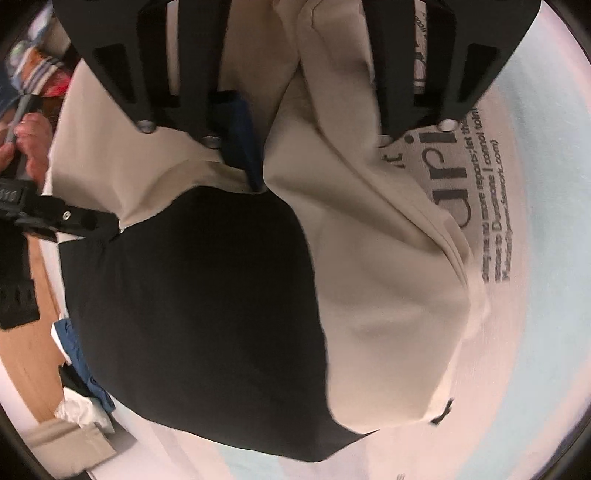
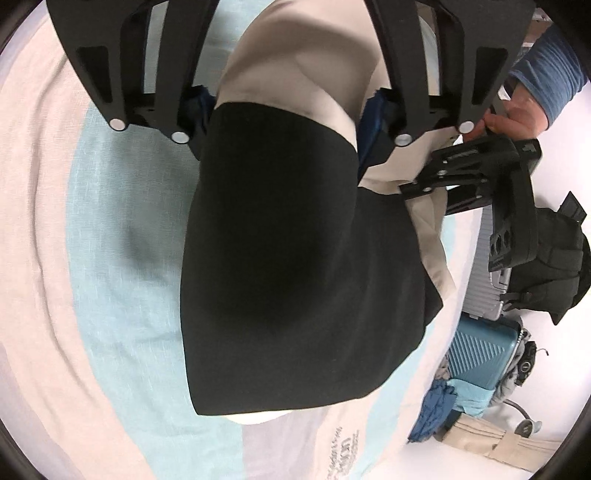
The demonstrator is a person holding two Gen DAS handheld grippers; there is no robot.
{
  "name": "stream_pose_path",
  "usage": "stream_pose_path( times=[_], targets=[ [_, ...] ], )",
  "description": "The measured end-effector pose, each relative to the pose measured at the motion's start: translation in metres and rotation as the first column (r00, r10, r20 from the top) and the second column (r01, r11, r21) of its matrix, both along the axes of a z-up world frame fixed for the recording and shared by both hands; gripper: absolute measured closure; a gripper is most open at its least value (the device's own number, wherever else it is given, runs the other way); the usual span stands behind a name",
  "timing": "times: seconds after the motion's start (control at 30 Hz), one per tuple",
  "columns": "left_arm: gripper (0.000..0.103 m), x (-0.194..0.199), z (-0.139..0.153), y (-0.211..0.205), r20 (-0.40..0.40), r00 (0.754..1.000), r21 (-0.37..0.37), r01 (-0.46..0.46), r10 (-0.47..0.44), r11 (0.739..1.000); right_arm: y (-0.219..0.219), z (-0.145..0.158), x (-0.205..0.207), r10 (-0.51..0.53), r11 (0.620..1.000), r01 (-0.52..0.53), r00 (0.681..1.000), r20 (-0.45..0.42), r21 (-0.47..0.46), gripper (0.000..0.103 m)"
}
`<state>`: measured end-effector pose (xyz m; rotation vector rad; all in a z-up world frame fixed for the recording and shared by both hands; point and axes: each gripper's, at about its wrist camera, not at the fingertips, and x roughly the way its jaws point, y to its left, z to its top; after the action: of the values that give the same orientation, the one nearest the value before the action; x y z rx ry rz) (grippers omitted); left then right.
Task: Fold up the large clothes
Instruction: 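Grasp the jacket bundle with the left tool while the right tool holds it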
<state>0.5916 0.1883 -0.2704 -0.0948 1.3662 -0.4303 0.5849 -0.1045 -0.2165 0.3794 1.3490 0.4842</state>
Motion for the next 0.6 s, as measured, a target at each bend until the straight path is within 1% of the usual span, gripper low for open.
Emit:
stream_pose_path(
  times=[0.03, 0.07, 0.13, 0.17, 0.4, 0.43, 0.53, 0.6],
  targets=[
    [0.079, -0.001, 0.002, -0.004, 0.017, 1.0, 0.007, 0.002, -0.002, 1.0, 0.0, 0.004, -0.001, 0.0, 1.0, 0.0, 1.0, 0.008, 0.011, 0.05],
    [0.081, -0.002, 0.004, -0.005, 0.029, 1.0, 0.002, 0.0, 0.0, 1.0, 0.0, 0.006, -0.001, 0.003, 1.0, -0.003, 1.0, 0.016, 0.017, 0.053],
    [0.088, -0.004, 0.009, -0.007, 0.044, 0.999, -0.006, -0.002, 0.003, 1.0, 0.001, 0.013, -0.004, 0.022, 0.999, -0.023, 0.999, 0.039, 0.029, 0.055],
    [0.089, -0.007, 0.011, -0.001, 0.052, 0.999, -0.008, 0.001, -0.001, 1.0, 0.002, 0.017, -0.005, 0.03, 0.999, -0.032, 0.998, 0.051, 0.036, 0.057],
    [0.092, -0.026, 0.029, 0.014, 0.093, 0.996, -0.016, -0.002, 0.004, 1.0, 0.001, 0.034, -0.008, 0.036, 0.993, -0.046, 0.995, 0.096, 0.106, 0.061],
    [0.092, -0.033, 0.032, 0.023, 0.098, 0.995, -0.014, -0.002, 0.003, 1.0, 0.001, 0.035, -0.008, 0.035, 0.992, -0.046, 0.994, 0.1, 0.114, 0.061],
    [0.092, -0.036, 0.048, 0.029, 0.129, 0.992, 0.006, 0.002, -0.003, 1.0, 0.001, 0.046, -0.008, 0.034, 0.99, -0.051, 0.991, 0.126, 0.133, 0.061],
    [0.092, -0.039, 0.06, 0.033, 0.146, 0.989, 0.014, -0.006, 0.004, 1.0, 0.004, 0.059, -0.008, 0.045, 0.989, -0.066, 0.987, 0.155, 0.129, 0.061]
  ],
)
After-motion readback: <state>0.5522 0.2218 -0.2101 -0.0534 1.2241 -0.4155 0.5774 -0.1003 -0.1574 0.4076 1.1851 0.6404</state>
